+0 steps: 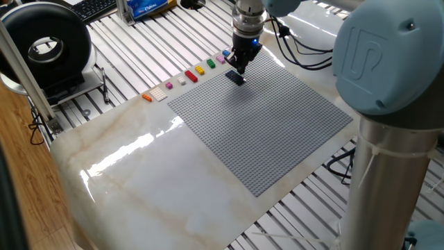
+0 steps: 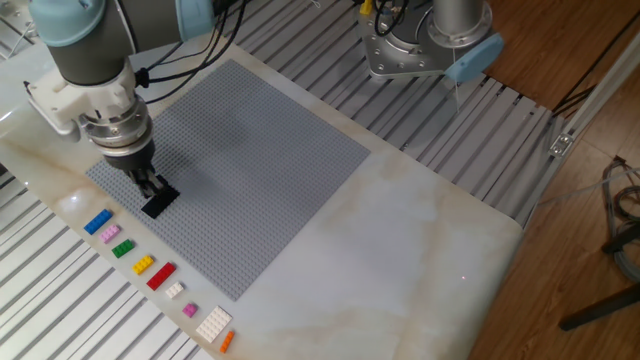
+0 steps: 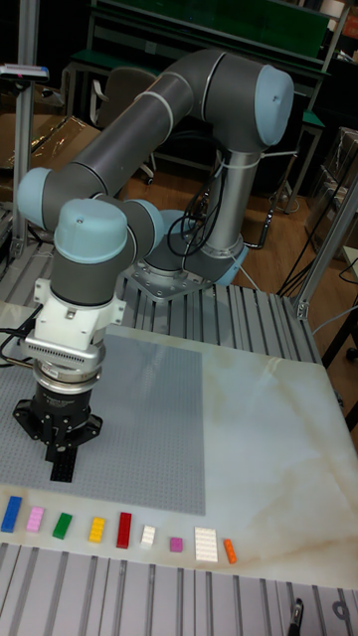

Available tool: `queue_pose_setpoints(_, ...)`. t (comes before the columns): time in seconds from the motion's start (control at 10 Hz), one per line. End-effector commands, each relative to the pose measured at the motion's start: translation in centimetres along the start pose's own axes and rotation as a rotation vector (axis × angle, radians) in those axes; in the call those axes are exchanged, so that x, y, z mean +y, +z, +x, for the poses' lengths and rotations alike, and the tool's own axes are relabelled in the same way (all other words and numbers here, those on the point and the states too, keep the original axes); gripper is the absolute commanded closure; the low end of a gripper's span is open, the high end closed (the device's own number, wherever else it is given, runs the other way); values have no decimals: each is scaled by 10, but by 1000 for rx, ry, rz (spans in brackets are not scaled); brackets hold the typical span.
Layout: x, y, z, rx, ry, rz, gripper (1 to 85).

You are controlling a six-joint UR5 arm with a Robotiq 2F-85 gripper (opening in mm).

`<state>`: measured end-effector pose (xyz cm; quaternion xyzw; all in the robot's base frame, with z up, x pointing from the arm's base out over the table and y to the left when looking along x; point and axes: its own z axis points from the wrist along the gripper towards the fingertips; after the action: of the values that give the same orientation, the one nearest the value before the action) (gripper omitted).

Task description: Stack small Lego blocks one on top of the other

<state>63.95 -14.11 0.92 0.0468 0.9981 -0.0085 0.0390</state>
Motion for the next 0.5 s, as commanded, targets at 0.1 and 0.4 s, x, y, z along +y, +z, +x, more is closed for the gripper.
queue_pose_setpoints(0.1, -2, 4, 12, 9, 1, -1, 847)
queue_pose_setpoints(0.4, -4, 2, 15, 12, -5, 1, 847)
